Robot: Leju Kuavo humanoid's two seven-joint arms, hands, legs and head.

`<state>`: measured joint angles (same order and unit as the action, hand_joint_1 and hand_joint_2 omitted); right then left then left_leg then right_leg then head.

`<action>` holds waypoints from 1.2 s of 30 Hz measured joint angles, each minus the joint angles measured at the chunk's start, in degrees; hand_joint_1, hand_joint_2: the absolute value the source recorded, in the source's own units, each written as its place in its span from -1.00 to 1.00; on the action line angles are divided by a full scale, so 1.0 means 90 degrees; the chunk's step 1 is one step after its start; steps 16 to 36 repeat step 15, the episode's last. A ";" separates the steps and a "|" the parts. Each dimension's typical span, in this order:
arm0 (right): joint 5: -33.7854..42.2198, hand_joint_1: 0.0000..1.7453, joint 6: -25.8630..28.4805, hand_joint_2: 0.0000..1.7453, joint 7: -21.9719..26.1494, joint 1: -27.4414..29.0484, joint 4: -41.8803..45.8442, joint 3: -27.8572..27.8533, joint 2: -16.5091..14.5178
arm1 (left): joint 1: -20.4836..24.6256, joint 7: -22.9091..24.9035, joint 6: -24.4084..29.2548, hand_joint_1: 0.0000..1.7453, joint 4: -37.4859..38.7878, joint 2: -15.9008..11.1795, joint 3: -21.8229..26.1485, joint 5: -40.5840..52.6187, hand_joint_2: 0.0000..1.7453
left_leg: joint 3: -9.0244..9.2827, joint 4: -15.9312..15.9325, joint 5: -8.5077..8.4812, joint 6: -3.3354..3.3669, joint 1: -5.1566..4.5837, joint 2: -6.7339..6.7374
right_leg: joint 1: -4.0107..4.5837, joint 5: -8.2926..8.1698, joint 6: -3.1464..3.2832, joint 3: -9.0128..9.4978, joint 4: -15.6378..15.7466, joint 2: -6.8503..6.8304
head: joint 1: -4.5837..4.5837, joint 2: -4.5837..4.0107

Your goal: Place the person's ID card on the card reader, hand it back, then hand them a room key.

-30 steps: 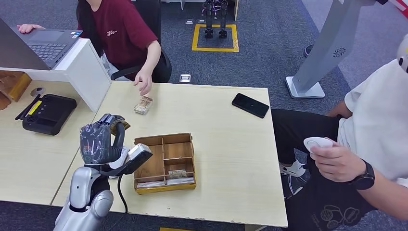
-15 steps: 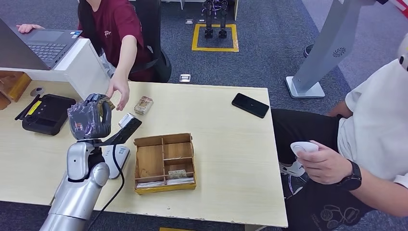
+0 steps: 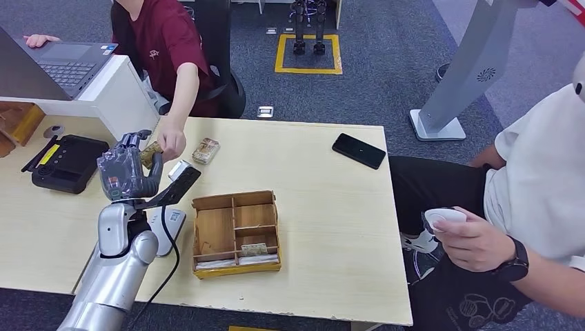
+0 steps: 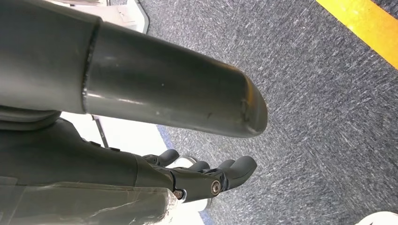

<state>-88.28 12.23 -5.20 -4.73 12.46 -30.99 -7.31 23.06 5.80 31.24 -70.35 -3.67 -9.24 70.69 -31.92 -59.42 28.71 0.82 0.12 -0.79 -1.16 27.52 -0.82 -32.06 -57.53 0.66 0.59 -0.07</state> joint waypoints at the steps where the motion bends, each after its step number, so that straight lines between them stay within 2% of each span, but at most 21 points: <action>1: 0.0000 -1.00 0.0001 -1.00 -0.0002 0.0000 0.0000 0.0000 0.0000 | 0.0000 -0.0012 0.0000 -1.00 0.0001 0.0003 0.0007 -0.0008 1.00 | 0.0000 0.0000 0.0000 0.0000 0.0000 0.0000 | 0.0000 0.0000 0.0000 0.0000 0.0000 0.0000 | 0.0000 0.0000; 8: 0.0013 -1.00 0.0004 -1.00 -0.0014 0.0000 -0.0001 0.0000 0.0000 | -0.0025 -0.0091 0.0113 -1.00 0.0002 0.0001 0.0060 -0.0043 1.00 | -0.0003 0.0000 0.0000 0.0000 0.0000 0.0000 | 0.0000 0.0000 0.0000 0.0000 0.0000 -0.0001 | 0.0001 0.0000; 15: 0.0030 -1.00 0.0015 -1.00 -0.0023 0.0004 -0.0002 0.0000 0.0001 | -0.0258 -0.0141 0.0734 -1.00 -0.0004 -0.0046 0.0395 0.0076 1.00 | -0.0005 0.0001 0.0001 0.0000 0.0001 0.0001 | 0.0000 0.0001 0.0000 0.0000 -0.0001 0.0001 | 0.0000 0.0000; 36: 0.0030 -1.00 0.0015 -1.00 -0.0023 0.0004 -0.0002 0.0000 0.0001 | -0.0258 -0.0141 0.0734 -1.00 -0.0004 -0.0046 0.0395 0.0076 1.00 | -0.0005 0.0001 0.0001 0.0000 0.0001 0.0001 | 0.0000 0.0001 0.0000 0.0000 -0.0001 0.0001 | 0.0000 0.0000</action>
